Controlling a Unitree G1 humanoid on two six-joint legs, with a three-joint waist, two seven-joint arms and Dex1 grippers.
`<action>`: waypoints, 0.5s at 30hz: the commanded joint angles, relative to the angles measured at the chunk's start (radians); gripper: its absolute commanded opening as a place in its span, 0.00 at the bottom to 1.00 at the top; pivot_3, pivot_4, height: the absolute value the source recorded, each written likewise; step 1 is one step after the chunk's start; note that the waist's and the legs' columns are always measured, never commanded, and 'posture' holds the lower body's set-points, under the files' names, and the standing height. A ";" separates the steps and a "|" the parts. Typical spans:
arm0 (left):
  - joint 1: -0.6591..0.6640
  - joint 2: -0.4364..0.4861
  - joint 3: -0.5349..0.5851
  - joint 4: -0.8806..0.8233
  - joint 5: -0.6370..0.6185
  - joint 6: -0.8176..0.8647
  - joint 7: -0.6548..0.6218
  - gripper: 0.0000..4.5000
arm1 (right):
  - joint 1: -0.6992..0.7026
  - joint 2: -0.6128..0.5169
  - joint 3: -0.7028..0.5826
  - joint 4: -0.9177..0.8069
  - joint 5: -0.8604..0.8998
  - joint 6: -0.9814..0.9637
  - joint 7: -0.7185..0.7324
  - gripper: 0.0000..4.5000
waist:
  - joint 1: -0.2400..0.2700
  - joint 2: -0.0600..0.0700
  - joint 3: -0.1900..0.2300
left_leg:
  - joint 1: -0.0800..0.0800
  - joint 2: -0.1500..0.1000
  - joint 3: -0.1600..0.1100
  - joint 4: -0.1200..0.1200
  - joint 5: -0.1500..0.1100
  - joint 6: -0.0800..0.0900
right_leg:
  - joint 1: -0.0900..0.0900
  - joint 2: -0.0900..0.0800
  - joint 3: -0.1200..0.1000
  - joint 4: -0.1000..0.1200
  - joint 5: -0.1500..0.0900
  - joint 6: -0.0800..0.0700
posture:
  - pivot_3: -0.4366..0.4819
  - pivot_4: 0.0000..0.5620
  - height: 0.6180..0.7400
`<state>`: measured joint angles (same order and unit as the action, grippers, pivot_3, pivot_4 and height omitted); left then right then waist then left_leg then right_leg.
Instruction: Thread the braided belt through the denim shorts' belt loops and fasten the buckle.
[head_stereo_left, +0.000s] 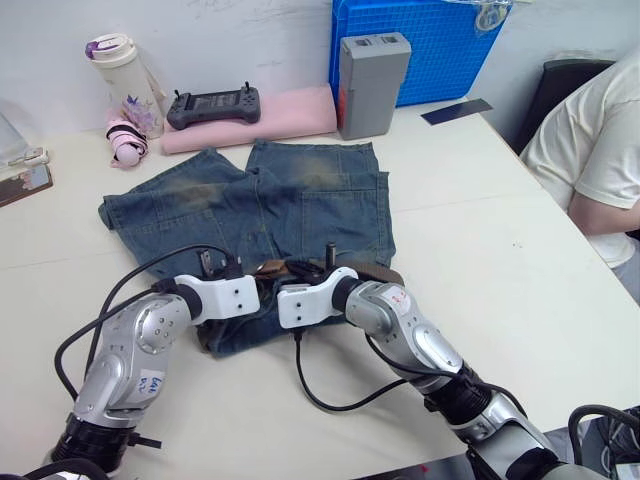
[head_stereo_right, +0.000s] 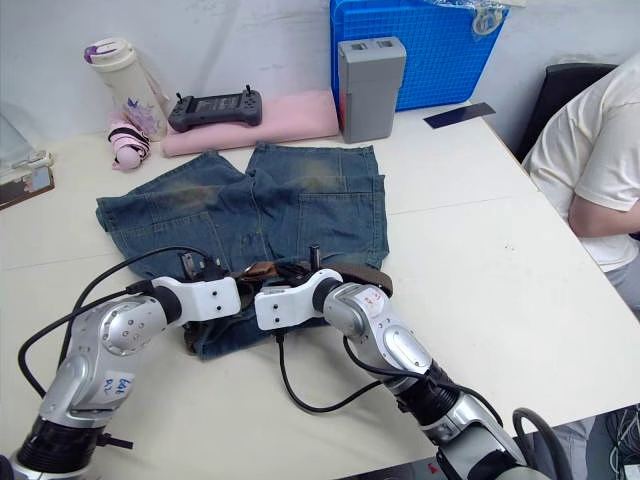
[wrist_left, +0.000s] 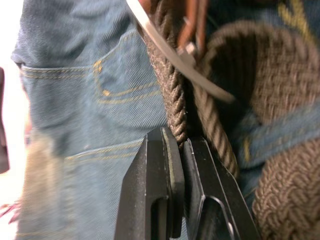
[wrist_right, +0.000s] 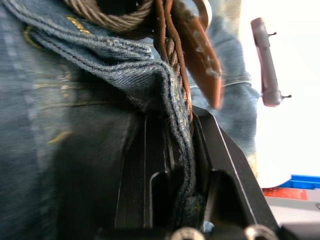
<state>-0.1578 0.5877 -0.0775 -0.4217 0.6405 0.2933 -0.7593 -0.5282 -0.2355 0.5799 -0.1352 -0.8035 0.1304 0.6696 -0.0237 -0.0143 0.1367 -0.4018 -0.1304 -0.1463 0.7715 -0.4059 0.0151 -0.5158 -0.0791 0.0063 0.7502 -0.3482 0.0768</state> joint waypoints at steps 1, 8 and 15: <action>-0.005 -0.044 -0.089 0.037 -0.088 0.004 -0.051 0.00 | -0.005 0.006 0.011 -0.034 0.052 -0.001 0.067 0.01 | 0.003 0.001 -0.004 | 0.000 0.000 0.000 0.000 0.000 0.000 | 0.000 0.000 0.000 0.000 0.000 0.000 | 0.48 0.27 0.47; -0.042 -0.053 -0.138 0.110 -0.088 -0.026 -0.047 0.00 | 0.012 -0.023 -0.035 -0.072 0.122 0.028 0.150 0.41 | 0.030 0.004 -0.013 | 0.004 0.000 0.000 0.000 0.000 0.001 | 0.003 0.000 0.000 0.000 0.000 0.000 | 0.48 0.27 0.47; -0.051 -0.075 -0.152 0.146 -0.095 -0.026 -0.028 0.00 | 0.076 -0.080 -0.169 -0.267 0.289 0.211 0.312 0.92 | 0.055 0.006 -0.016 | 0.005 -0.003 -0.002 0.000 -0.002 0.003 | 0.006 -0.002 0.000 -0.002 0.000 0.000 | 0.48 0.27 0.47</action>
<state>-0.2421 0.5315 -0.1538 -0.3151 0.5791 0.2659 -0.7717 -0.4545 -0.3089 0.4528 -0.3233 -0.5700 0.2955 0.9379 0.0311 -0.0080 0.1204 -0.3958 -0.1335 -0.1486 0.7714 -0.4077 0.0186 -0.5081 -0.0815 0.0063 0.7475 -0.3481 0.0770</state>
